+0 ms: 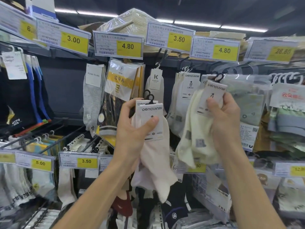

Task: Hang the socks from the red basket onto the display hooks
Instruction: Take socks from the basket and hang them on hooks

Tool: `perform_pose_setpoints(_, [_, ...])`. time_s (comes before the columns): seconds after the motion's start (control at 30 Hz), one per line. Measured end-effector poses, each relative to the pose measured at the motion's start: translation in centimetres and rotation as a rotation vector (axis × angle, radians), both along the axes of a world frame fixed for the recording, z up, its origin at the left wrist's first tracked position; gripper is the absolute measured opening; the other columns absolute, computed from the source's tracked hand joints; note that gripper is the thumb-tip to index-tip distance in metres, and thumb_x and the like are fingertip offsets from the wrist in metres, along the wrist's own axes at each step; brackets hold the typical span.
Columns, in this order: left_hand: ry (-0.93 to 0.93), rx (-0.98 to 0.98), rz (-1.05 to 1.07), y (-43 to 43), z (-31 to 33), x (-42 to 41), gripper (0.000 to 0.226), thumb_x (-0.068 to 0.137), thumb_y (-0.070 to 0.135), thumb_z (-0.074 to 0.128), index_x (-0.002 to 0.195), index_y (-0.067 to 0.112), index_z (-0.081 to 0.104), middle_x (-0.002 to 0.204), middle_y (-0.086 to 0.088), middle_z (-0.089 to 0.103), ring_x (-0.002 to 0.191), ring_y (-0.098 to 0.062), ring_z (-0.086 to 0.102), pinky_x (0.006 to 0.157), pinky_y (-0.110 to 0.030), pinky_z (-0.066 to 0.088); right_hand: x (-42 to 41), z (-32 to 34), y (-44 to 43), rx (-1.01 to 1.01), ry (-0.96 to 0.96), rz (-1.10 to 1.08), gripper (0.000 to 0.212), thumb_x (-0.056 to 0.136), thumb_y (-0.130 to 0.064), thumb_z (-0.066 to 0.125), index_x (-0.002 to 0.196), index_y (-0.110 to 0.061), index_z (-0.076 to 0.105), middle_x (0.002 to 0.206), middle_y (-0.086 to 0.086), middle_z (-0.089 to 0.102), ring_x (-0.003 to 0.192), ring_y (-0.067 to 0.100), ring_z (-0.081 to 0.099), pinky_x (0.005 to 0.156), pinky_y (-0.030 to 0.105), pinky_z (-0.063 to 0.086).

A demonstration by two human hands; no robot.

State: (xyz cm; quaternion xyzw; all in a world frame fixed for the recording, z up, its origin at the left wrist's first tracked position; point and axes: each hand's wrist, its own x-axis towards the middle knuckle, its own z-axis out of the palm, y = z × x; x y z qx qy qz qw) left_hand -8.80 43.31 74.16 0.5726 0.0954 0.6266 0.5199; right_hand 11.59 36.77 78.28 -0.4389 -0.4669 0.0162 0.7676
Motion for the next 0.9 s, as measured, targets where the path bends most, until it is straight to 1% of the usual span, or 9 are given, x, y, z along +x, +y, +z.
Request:
perform_pose_setpoints(0.17, [0.003, 0.053, 0.048, -0.1, -0.2, -0.2, 0.061, 0.062, 0.019, 0.086, 0.113, 0.033, 0.054, 0.094, 0.016, 0.074, 0.087, -0.007, 0.073, 0.07, -0.023, 0.059, 2.1, 3.1, 2.3, -0.045, -0.1, -0.121, 0.027, 0.095, -0.011, 0.057, 0.121, -0.02, 0.06, 0.106, -0.011, 0.071, 0.092, -0.003, 0.068, 0.076, 0.014, 0.052])
perform_pose_setpoints(0.27, [-0.007, 0.058, 0.06, -0.2, -0.1, -0.2, 0.062, 0.06, 0.02, 0.086, 0.113, 0.031, 0.055, 0.092, 0.017, 0.074, 0.086, -0.005, 0.073, 0.067, -0.021, 0.058, 2.7, 3.9, 3.7, -0.13, -0.133, -0.14, 0.035, 0.098, -0.012, 0.055, 0.133, -0.014, 0.053, 0.123, 0.0, 0.066, 0.11, 0.008, 0.064, 0.093, 0.034, 0.055])
perform_pose_setpoints(0.33, [-0.015, 0.065, 0.068, -0.2, 0.0, -0.3, 0.063, 0.06, 0.019, 0.085, 0.114, 0.029, 0.055, 0.091, 0.018, 0.073, 0.085, -0.004, 0.073, 0.067, -0.02, 0.058, 2.8, 4.1, 4.3, -0.155, -0.14, -0.134, 0.042, 0.1, -0.02, 0.056, 0.141, -0.015, 0.047, 0.136, 0.003, 0.059, 0.124, 0.017, 0.057, 0.106, 0.043, 0.047])
perform_pose_setpoints(0.4, [-0.018, 0.065, 0.061, -0.3, 0.1, -0.5, 0.064, 0.06, 0.017, 0.085, 0.115, 0.028, 0.054, 0.091, 0.017, 0.074, 0.085, -0.005, 0.073, 0.067, -0.022, 0.059, 2.8, 4.2, 4.5, -0.143, -0.171, -0.119, 0.042, 0.101, -0.021, 0.055, 0.142, -0.017, 0.047, 0.131, 0.0, 0.061, 0.118, 0.012, 0.059, 0.103, 0.037, 0.049])
perform_pose_setpoints(0.5, [-0.016, 0.064, 0.053, -0.4, 0.1, -0.6, 0.063, 0.062, 0.016, 0.085, 0.116, 0.027, 0.054, 0.09, 0.016, 0.075, 0.082, -0.005, 0.073, 0.066, -0.023, 0.059, 3.0, 4.2, 4.9, -0.164, -0.285, -0.112, 0.038, 0.101, -0.019, 0.053, 0.138, -0.013, 0.051, 0.11, -0.012, 0.065, 0.096, -0.003, 0.062, 0.084, 0.022, 0.052])
perform_pose_setpoints(0.6, [-0.012, 0.049, 0.05, -0.5, 0.1, -0.6, 0.065, 0.061, 0.017, 0.085, 0.117, 0.026, 0.054, 0.09, 0.015, 0.075, 0.084, -0.007, 0.074, 0.067, -0.025, 0.06, 3.3, 4.3, 5.6, -0.231, -0.405, -0.202, 0.033, 0.102, -0.021, 0.051, 0.133, -0.012, 0.052, 0.098, -0.016, 0.063, 0.088, -0.004, 0.06, 0.081, 0.027, 0.05])
perform_pose_setpoints(0.73, [-0.006, 0.034, 0.043, -0.5, -0.1, -0.4, 0.061, 0.06, 0.018, 0.086, 0.112, 0.031, 0.057, 0.092, 0.012, 0.075, 0.087, -0.01, 0.074, 0.068, -0.027, 0.06, 3.4, 4.5, 5.7, -0.353, -0.397, -0.212, 0.041, 0.102, -0.016, 0.049, 0.143, -0.014, 0.043, 0.121, 0.003, 0.066, 0.107, 0.02, 0.064, 0.096, 0.047, 0.052])
perform_pose_setpoints(0.83, [-0.004, 0.025, 0.042, -0.5, -0.2, -0.4, 0.06, 0.06, 0.019, 0.087, 0.111, 0.03, 0.057, 0.092, 0.011, 0.076, 0.086, -0.011, 0.074, 0.067, -0.026, 0.06, 2.1, 3.6, 4.6, -0.339, -0.383, -0.326, 0.053, 0.1, -0.014, 0.052, 0.15, -0.018, 0.035, 0.142, 0.002, 0.054, 0.126, 0.018, 0.054, 0.108, 0.043, 0.045])
perform_pose_setpoints(0.9, [-0.004, 0.019, 0.033, -0.4, -0.4, -0.4, 0.059, 0.063, 0.015, 0.088, 0.112, 0.028, 0.057, 0.092, 0.009, 0.076, 0.086, -0.012, 0.074, 0.068, -0.026, 0.06, -0.2, 1.7, 2.7, -0.172, -0.36, -0.386, 0.05, 0.099, -0.026, 0.053, 0.147, -0.022, 0.04, 0.14, -0.004, 0.053, 0.126, 0.011, 0.053, 0.108, 0.037, 0.044])
